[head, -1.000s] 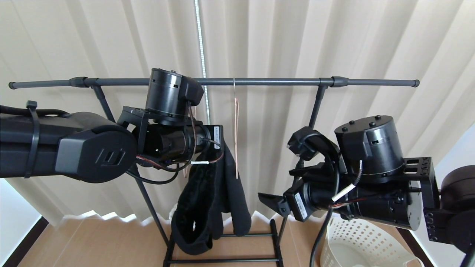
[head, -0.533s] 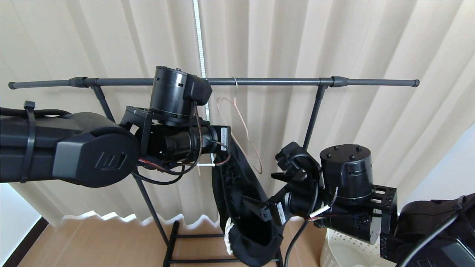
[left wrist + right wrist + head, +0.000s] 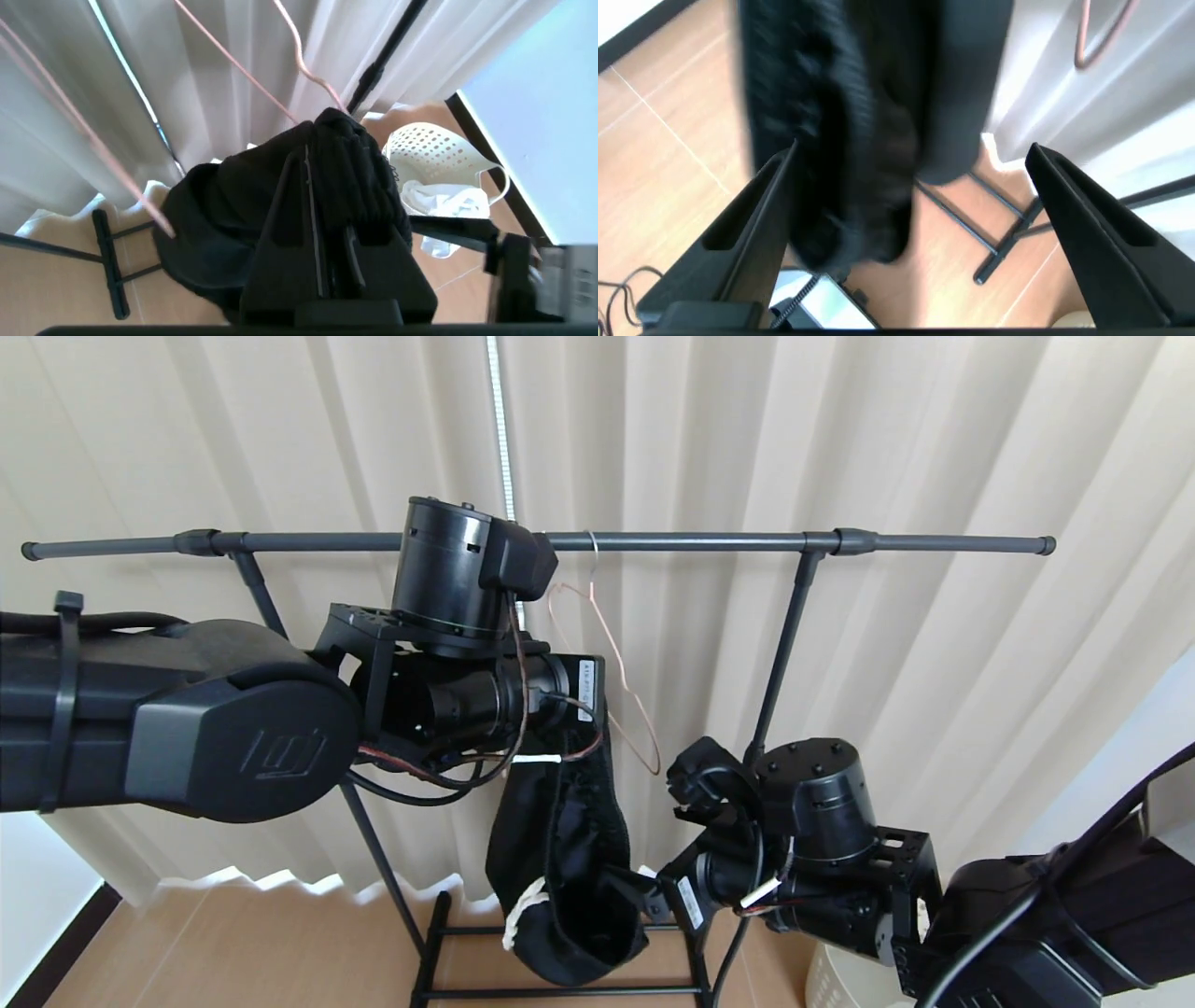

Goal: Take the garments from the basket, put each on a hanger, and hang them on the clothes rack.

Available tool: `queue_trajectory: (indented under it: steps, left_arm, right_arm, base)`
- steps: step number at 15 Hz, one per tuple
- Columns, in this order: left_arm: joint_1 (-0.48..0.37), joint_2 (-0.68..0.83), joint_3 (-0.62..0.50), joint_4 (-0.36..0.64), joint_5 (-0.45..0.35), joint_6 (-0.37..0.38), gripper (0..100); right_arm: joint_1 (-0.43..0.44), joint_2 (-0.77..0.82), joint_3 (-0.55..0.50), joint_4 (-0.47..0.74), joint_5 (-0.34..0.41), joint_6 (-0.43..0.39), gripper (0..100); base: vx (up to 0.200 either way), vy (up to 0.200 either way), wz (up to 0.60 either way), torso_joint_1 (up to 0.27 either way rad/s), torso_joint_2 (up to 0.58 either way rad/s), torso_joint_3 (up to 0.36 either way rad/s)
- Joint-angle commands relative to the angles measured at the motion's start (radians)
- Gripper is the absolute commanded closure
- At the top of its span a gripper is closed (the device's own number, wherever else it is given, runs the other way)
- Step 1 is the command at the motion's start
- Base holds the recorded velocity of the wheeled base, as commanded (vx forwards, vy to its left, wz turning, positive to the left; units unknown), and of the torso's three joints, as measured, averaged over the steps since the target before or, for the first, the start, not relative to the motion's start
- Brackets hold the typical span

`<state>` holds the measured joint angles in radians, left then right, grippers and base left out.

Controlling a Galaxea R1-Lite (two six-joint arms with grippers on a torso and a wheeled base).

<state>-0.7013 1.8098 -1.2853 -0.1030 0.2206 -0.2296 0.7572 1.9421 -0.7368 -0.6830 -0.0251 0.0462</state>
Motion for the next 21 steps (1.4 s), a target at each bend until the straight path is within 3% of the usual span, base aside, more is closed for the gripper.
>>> queue_trajectory:
  steps: [1, 4, 10, 11, 16, 21]
  left_arm:
    - [0.000, -0.007, 0.001, 0.000, 0.000, -0.001, 100]
    - [0.003, -0.015, 0.001, 0.000, 0.000, -0.001, 100]
    - [0.006, -0.017, 0.008, 0.000, 0.000, 0.003, 100]
    - [0.006, -0.017, 0.009, 0.000, 0.000, 0.004, 100]
    - [0.009, -0.017, 0.018, 0.003, 0.000, 0.004, 100]
    - [0.036, -0.053, 0.109, 0.000, -0.010, 0.018, 100]
  right_arm:
    - [0.004, 0.063, 0.002, -0.026, -0.003, -0.002, 0]
    - [-0.003, 0.066, 0.005, -0.026, -0.004, -0.014, 0]
    - [-0.098, 0.037, 0.030, -0.027, -0.019, -0.131, 0]
    - [-0.105, 0.029, 0.036, -0.029, -0.019, -0.144, 100]
    - [-0.147, -0.035, 0.047, -0.029, -0.021, -0.180, 100]
    - [-0.242, -0.115, 0.034, -0.023, -0.021, -0.184, 100]
  base:
    - [0.000, 0.000, 0.00, 0.000, 0.00, 0.000]
    - [0.000, 0.000, 0.00, 0.000, 0.00, 0.000]
    - [0.000, 0.000, 0.00, 0.000, 0.00, 0.000]
    - [0.000, 0.000, 0.00, 0.000, 0.00, 0.000]
    - [0.000, 0.000, 0.00, 0.000, 0.00, 0.000]
    - [0.000, 0.000, 0.00, 0.000, 0.00, 0.000]
